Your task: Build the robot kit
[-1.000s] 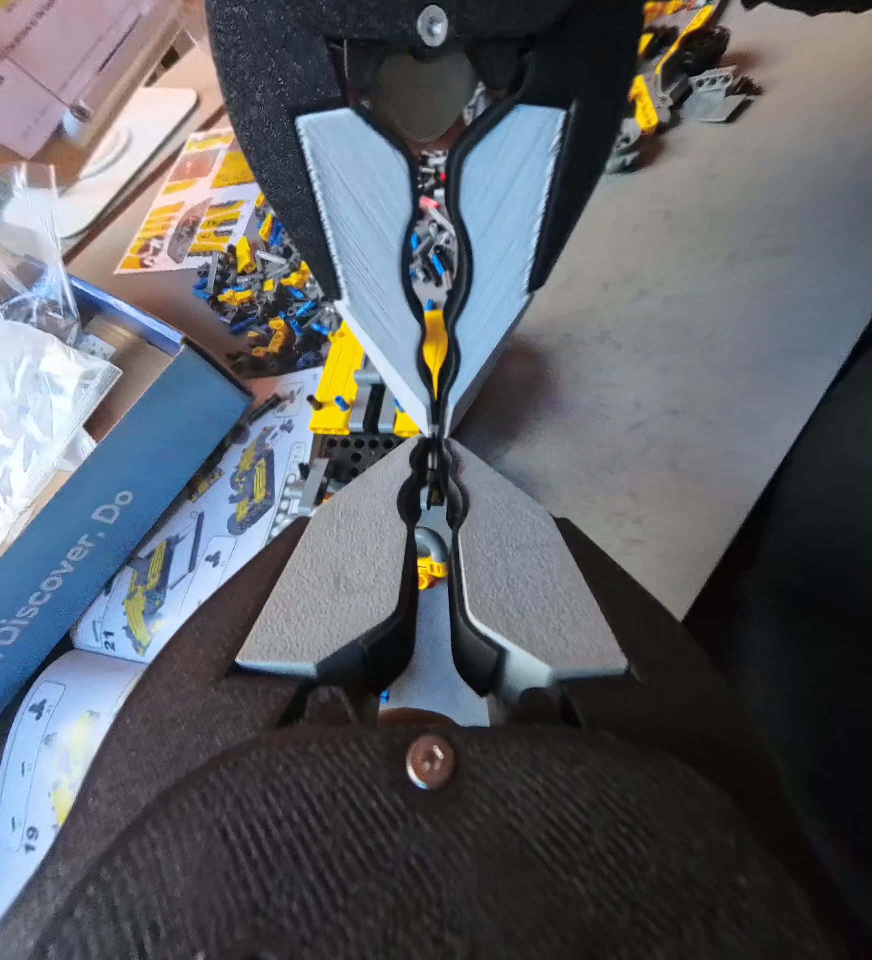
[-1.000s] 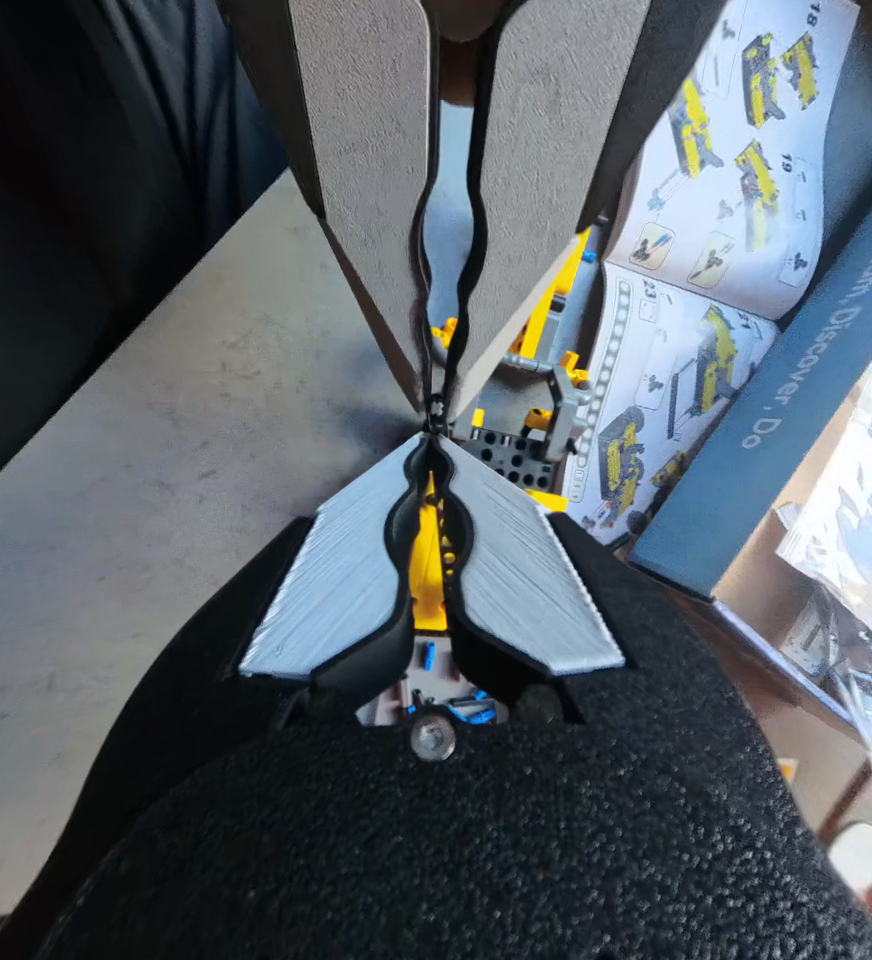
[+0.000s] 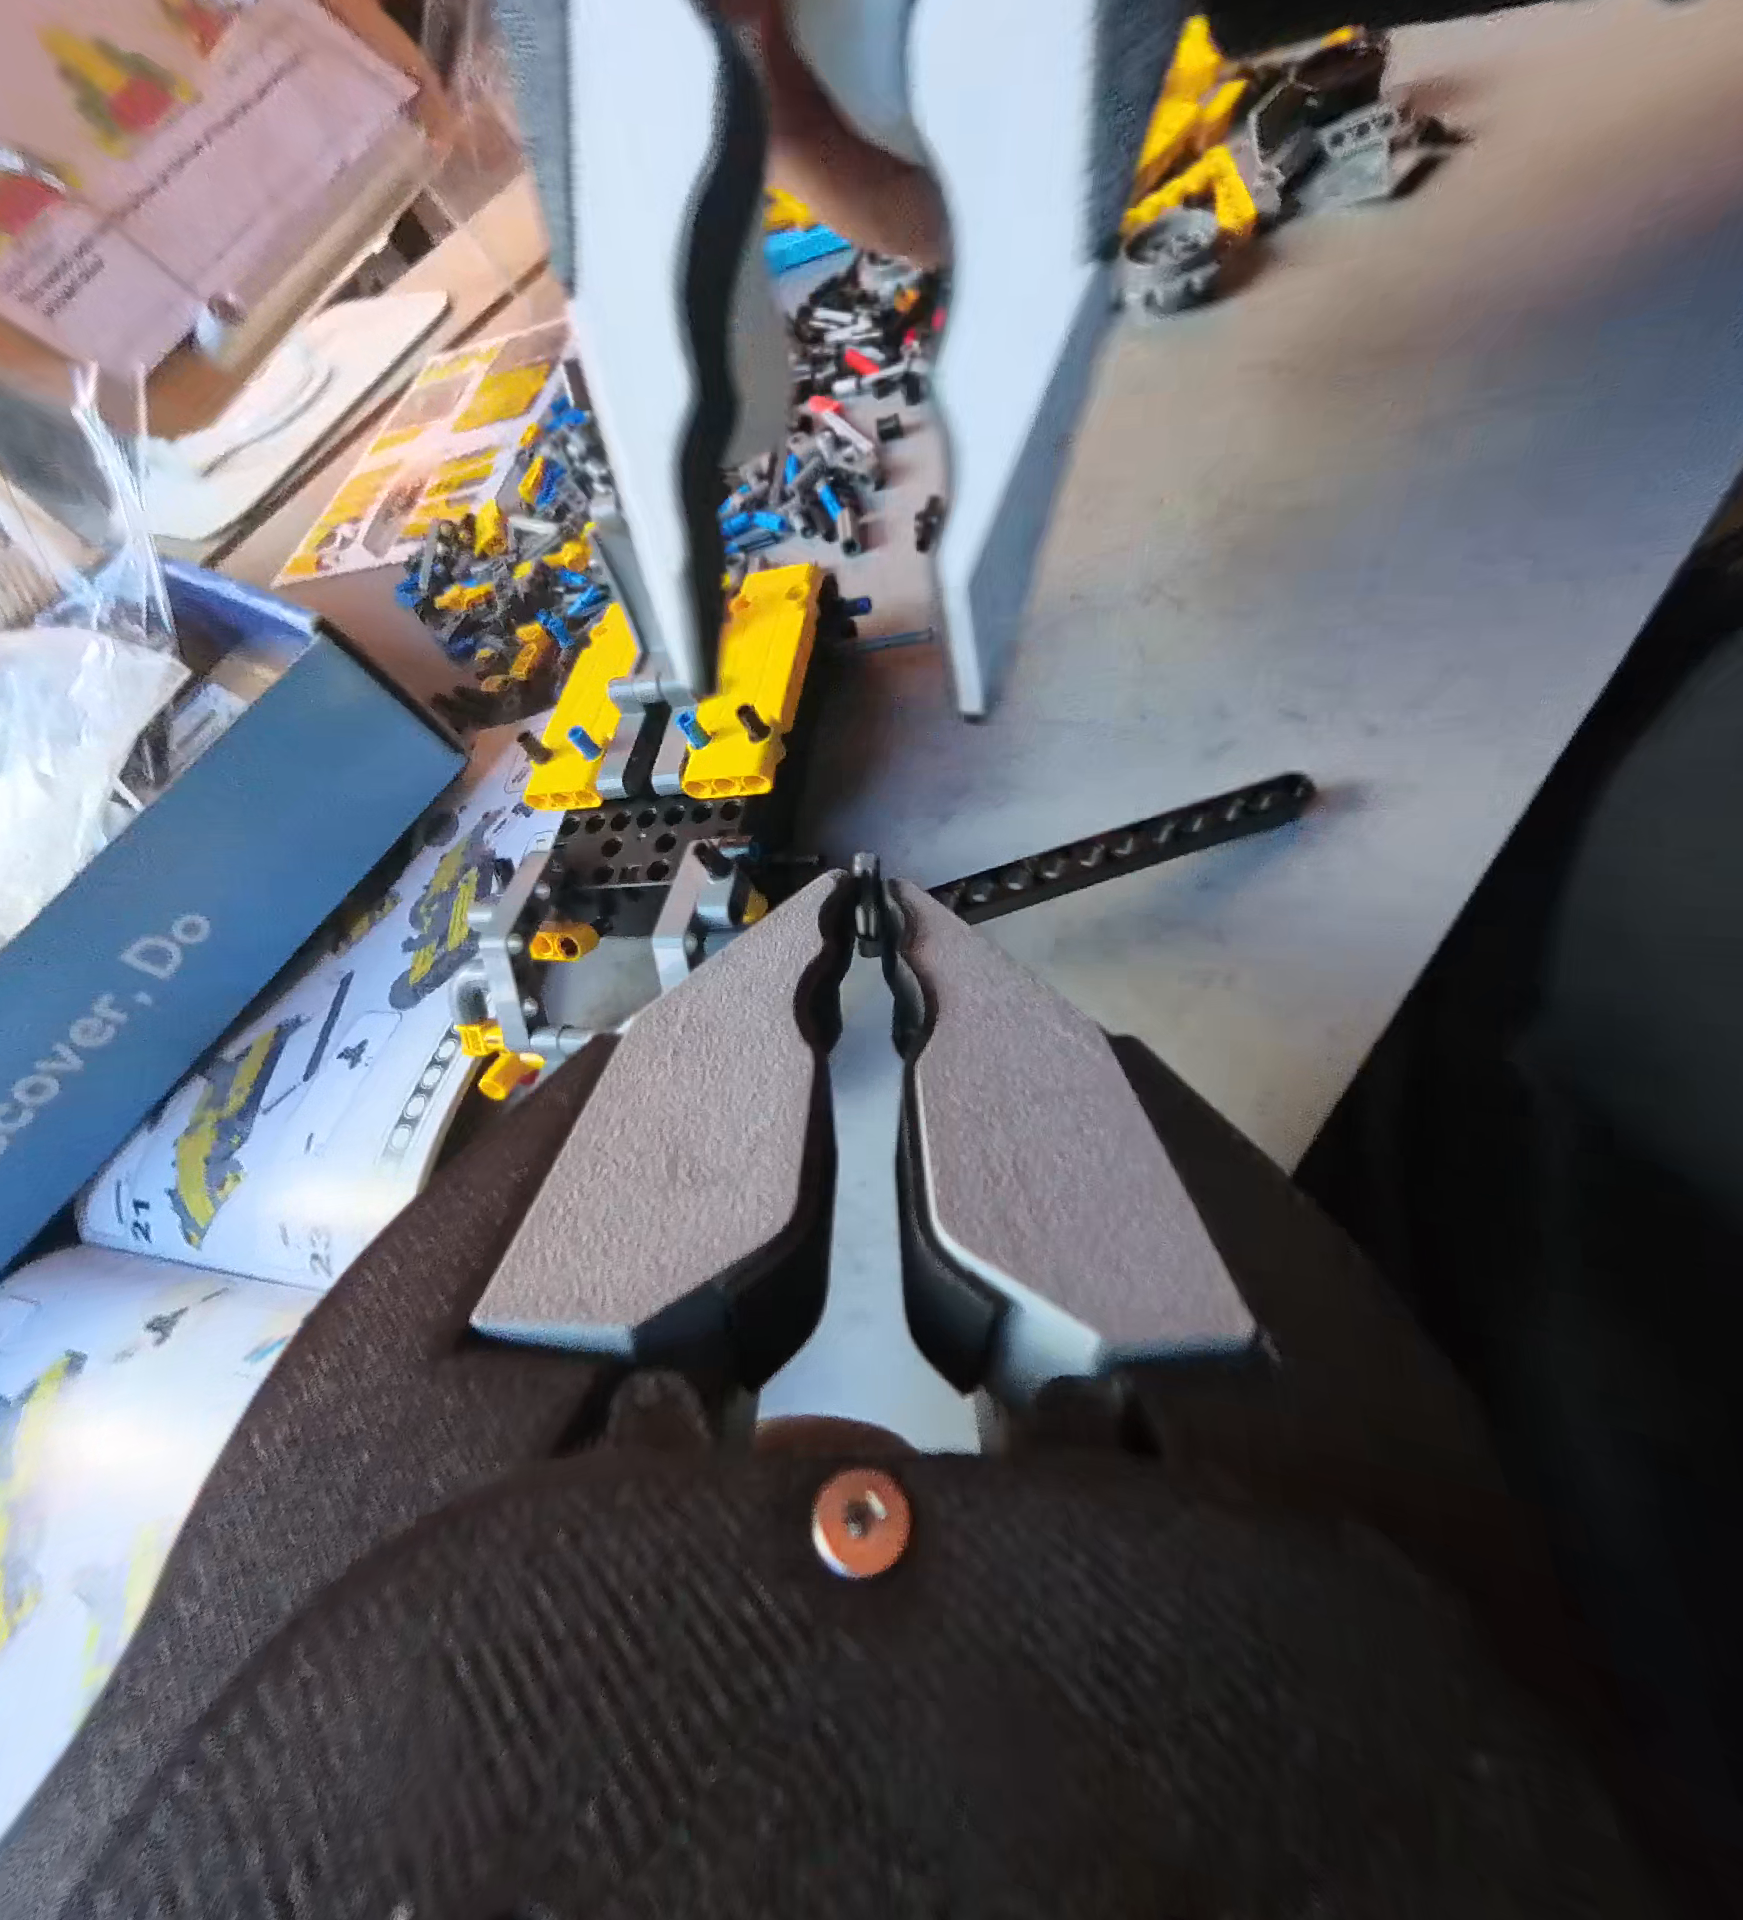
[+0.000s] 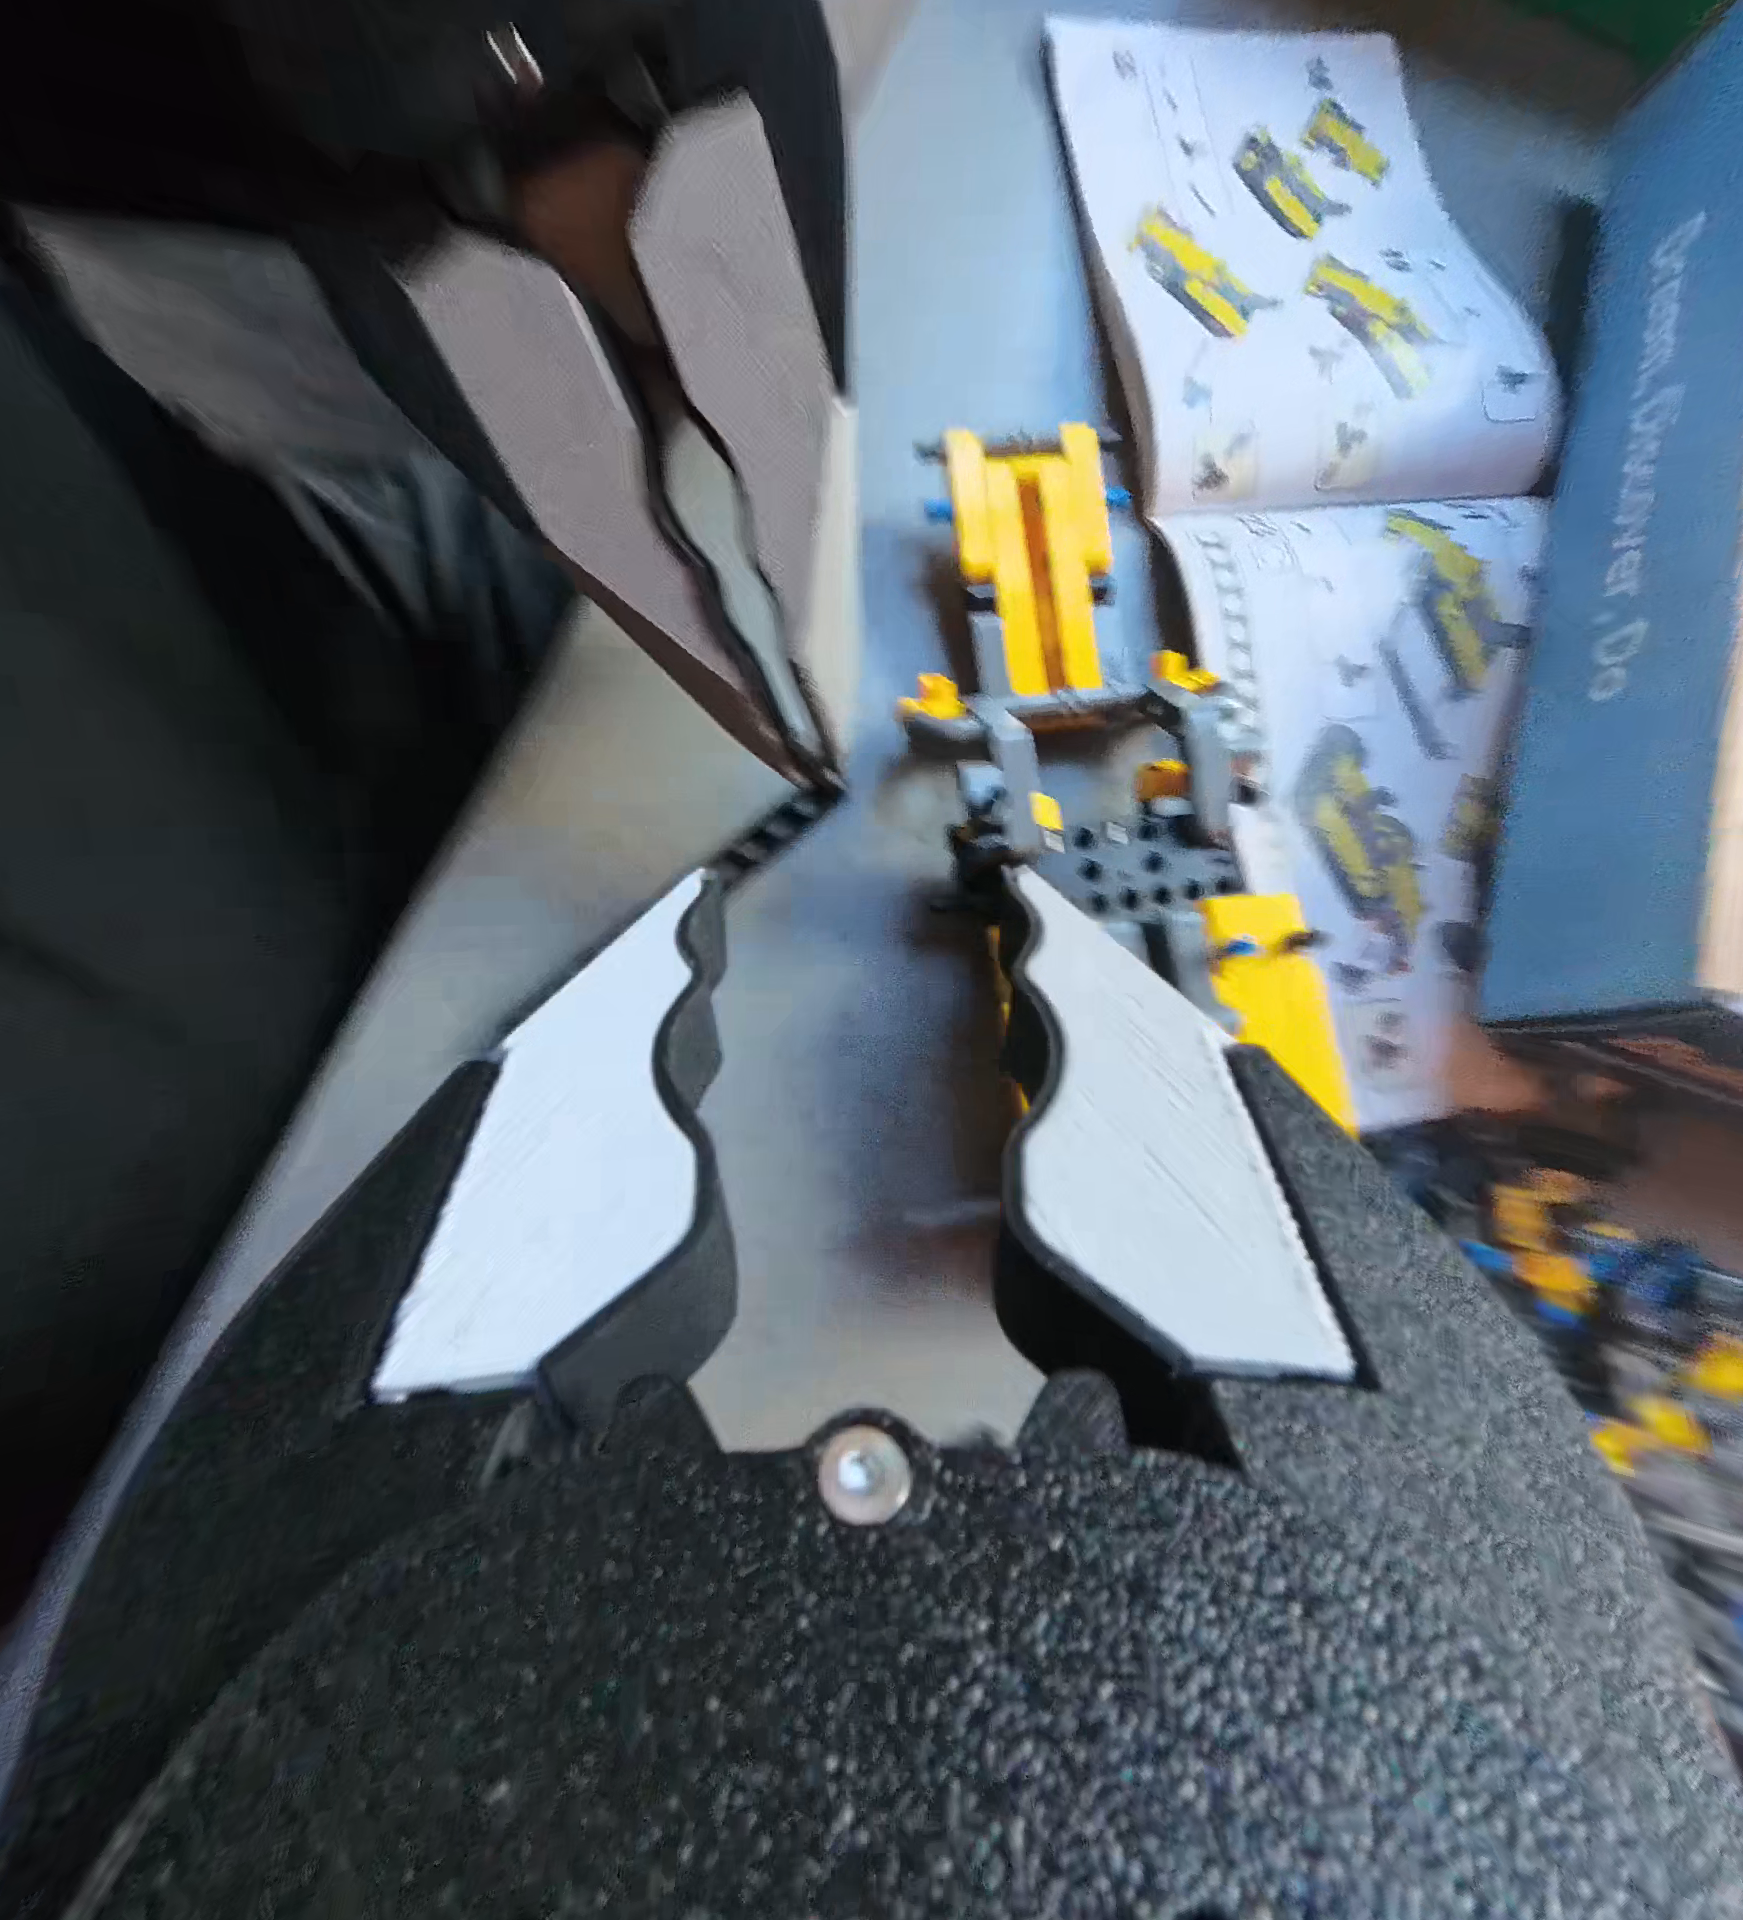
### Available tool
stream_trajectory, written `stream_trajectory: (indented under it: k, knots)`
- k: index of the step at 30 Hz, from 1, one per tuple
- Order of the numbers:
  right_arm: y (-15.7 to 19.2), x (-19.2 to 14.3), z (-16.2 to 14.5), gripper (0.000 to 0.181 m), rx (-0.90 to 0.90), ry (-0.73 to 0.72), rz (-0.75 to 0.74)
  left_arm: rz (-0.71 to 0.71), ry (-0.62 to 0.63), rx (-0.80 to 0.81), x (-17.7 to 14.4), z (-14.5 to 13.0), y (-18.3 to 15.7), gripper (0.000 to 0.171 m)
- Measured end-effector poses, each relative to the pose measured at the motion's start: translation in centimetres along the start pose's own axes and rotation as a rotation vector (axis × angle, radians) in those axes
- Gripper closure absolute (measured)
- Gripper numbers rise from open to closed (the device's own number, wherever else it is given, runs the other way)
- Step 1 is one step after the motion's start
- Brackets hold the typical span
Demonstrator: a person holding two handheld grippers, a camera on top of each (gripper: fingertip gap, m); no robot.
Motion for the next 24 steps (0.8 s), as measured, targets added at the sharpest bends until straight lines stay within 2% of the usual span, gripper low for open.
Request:
stream_trajectory:
  k: [2,7,9,14,24]
  knots:
    - [1.5,0.7,0.2,0.128,0.090,-0.035,0.061,0.010,0.015,-0.060,0.3,0.1,0.3,0.171]
    - [1.1,3.5,-2.0,0.142,0.139,0.032,-0.075,-0.048,-0.027,-0.181,0.8,0.6,0.3,0.171]
    - [1.5,4.0,-2.5,0.159,0.204,0.043,-0.037,-0.052,-0.026,-0.216,0.9,0.3,0.3,0.171]
    - [1.1,3.4,-3.4,0.174,0.235,0.055,-0.074,-0.075,-0.014,-0.190,0.8,0.3,-0.5,0.171]
    - [1.2,2.6,-3.4,0.174,0.150,0.036,-0.146,-0.059,-0.052,-0.127,0.7,1.1,-0.8,0.170]
Point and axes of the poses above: each gripper's, where its closed fingertips meet, x out along the fingers, z out of its top, y = z × x across the jaws, the point moved 3 cm from there along -x, back along the fingers, and after that the axes turned 15 degrees about x, right-handed, at the moved point
